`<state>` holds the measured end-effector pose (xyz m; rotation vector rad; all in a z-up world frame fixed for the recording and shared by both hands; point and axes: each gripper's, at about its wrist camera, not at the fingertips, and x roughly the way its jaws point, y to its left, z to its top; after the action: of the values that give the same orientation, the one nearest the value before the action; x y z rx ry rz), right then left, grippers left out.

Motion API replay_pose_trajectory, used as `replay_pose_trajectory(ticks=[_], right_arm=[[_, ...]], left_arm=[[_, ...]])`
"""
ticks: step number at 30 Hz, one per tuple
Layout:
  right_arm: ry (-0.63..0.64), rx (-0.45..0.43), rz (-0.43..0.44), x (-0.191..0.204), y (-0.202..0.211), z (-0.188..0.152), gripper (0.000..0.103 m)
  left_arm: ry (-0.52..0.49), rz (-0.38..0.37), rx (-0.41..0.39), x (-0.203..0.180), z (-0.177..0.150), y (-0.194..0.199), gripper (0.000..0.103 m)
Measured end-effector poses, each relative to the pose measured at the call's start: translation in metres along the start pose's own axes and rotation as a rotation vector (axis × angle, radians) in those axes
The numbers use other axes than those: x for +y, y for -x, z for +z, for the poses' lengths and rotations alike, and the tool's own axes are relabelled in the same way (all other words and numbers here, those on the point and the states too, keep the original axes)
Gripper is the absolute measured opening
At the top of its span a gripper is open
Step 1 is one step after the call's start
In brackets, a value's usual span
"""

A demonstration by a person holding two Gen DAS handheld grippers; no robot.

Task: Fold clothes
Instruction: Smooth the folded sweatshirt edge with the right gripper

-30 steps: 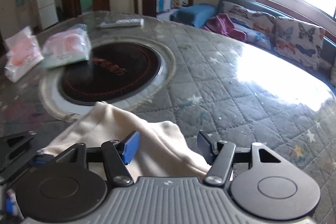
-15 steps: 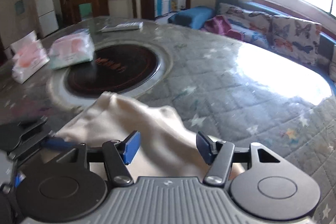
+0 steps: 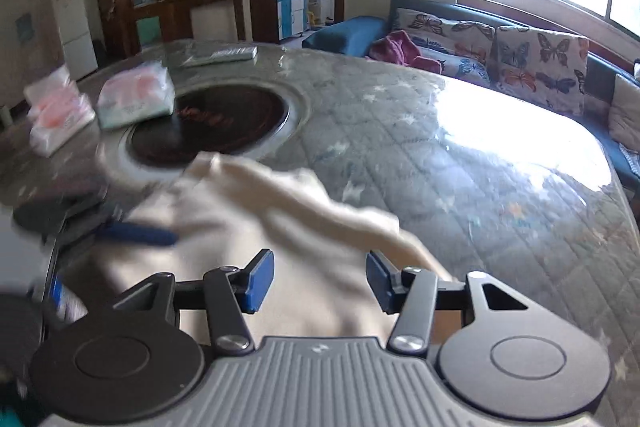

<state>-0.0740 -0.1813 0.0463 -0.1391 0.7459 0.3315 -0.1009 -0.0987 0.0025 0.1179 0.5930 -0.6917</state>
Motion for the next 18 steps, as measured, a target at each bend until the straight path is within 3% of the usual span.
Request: replay_pose_trajectory(ticks=[4, 9, 15, 18], right_arm=[[0.015, 0.03, -0.043, 0.001, 0.011, -0.027, 0.052], [0.045, -0.02, -0.114, 0.004, 0.04, -0.043, 0.052], [0.017, -0.025, -0.105, 0.013, 0.045, -0.06, 0.048], [-0.065, -0.042, -0.089, 0.003, 0.051, -0.068, 0.048]], left_arm=[[-0.002, -0.001, 0.0, 0.0, 0.0, 0.0, 0.103], [-0.002, -0.002, 0.001, 0.001, 0.0, 0.001, 0.103], [0.002, -0.005, 0.0, 0.002, 0.001, 0.002, 0.103], [0.002, -0.004, -0.004, 0.002, 0.002, 0.003, 0.103]])
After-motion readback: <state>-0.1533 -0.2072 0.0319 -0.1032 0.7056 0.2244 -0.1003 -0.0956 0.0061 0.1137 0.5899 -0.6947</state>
